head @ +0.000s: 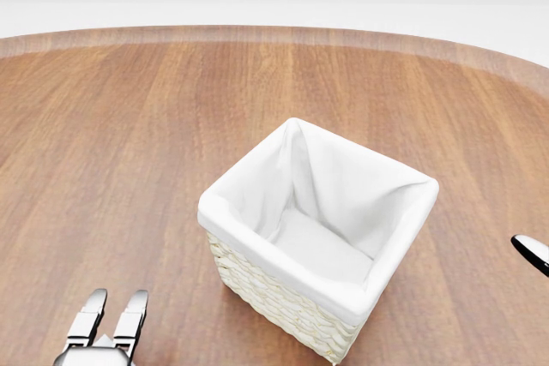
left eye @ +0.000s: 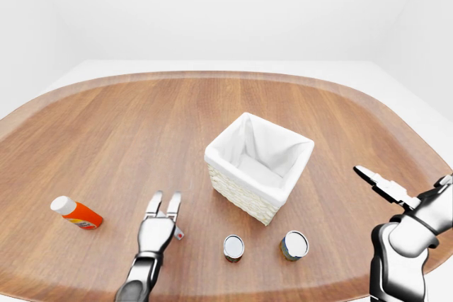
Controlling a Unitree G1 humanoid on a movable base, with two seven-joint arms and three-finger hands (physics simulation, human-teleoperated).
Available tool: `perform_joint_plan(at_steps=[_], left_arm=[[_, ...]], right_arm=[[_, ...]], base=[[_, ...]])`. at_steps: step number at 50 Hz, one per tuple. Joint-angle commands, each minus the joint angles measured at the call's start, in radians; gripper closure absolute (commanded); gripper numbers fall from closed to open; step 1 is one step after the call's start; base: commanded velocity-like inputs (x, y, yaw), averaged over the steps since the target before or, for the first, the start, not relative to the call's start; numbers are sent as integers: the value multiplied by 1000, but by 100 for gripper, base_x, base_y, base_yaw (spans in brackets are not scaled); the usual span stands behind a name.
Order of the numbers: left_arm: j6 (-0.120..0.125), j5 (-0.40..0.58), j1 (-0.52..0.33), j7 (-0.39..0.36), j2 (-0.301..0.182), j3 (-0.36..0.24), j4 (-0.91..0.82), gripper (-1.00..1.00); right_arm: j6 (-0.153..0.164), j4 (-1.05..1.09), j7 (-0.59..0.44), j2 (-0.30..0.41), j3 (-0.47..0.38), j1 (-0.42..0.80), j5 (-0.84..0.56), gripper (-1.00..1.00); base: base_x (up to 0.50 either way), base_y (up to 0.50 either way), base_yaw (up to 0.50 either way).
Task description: Pick up the alphabet soup and the cream cheese box, and put them in the basket.
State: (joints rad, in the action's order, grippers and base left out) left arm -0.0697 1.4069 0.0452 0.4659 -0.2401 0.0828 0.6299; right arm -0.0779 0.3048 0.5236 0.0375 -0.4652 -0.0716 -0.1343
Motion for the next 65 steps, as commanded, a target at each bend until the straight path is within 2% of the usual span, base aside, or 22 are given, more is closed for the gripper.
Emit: perform_joint_plan(at_steps=[1, 7, 9, 16, 19, 24, 38, 42, 45, 48, 57, 58, 59, 60, 61, 62, 65], left_arm=[[1, -22, -71, 33, -4, 14, 129, -100], [3, -33, -96, 41, -4, 23, 173, -100], [1, -39, -107, 43, -6, 24, 190, -100], [4, -48, -149, 54, -3, 35, 251, -100], [-1, -53, -166, 58, -3, 38, 279, -100], [-15, -66, -222, 58, -1, 48, 396, -100], [-18, -97, -334, 58, 10, 84, 630, -100], [-18, -100, -346, 58, 14, 94, 658, -100], [-18, -102, -352, 58, 15, 96, 665, -100], [-18, -111, -361, 58, 11, 94, 677, -100], [-18, -113, -369, 58, 14, 97, 701, -100], [-18, -114, -369, 58, 14, 97, 701, -74], [-18, -113, -370, 58, 13, 97, 706, 15], [-18, -113, -370, 58, 13, 98, 707, 65], [-18, -113, -369, 58, 13, 98, 707, 92], [-18, -113, -368, 58, 13, 98, 708, 100], [-18, -113, -367, 58, 12, 98, 707, 100]], right_arm=[[4, 5, 0, -1, 1, -1, -2, -100], [-1, -2, 0, 0, -1, 1, -1, -100], [6, 6, 0, 1, -1, 1, -2, -100], [-9, -17, 0, 3, 0, 4, -2, -100], [-4, -8, 0, 3, 0, 2, -1, -100], [0, -4, 0, 3, 0, 3, 0, -100], [-2, -4, 0, 2, 0, 2, -1, -100], [5, 5, 0, 1, 1, 0, -2, -100], [-5, -7, 0, 2, 0, 3, -2, -100], [4, 5, 0, 0, 1, 0, -3, -100], [1, 2, 0, 0, 1, 0, -4, -100], [-1, -2, 0, 0, 1, 1, -4, -100], [-6, -9, 0, 1, 1, 3, -4, -100], [-7, -10, 0, 2, 1, 3, -4, -100], [-9, -13, 0, 2, 1, 3, -4, -100], [-9, -20, 0, 4, 1, 4, -4, -100], [-6, -10, 0, 3, 2, 3, -5, -100]], base=[[0, 0, 0], [0, 0, 0], [0, 0, 0], [0, 0, 0], [0, 0, 0], [0, 0, 0], [0, 0, 0], [0, 0, 0], [0, 0, 0], [0, 0, 0], [0, 0, 0], [0, 0, 0], [0, 0, 0], [0, 0, 0], [0, 0, 0], [0, 0, 0], [0, 0, 0]])
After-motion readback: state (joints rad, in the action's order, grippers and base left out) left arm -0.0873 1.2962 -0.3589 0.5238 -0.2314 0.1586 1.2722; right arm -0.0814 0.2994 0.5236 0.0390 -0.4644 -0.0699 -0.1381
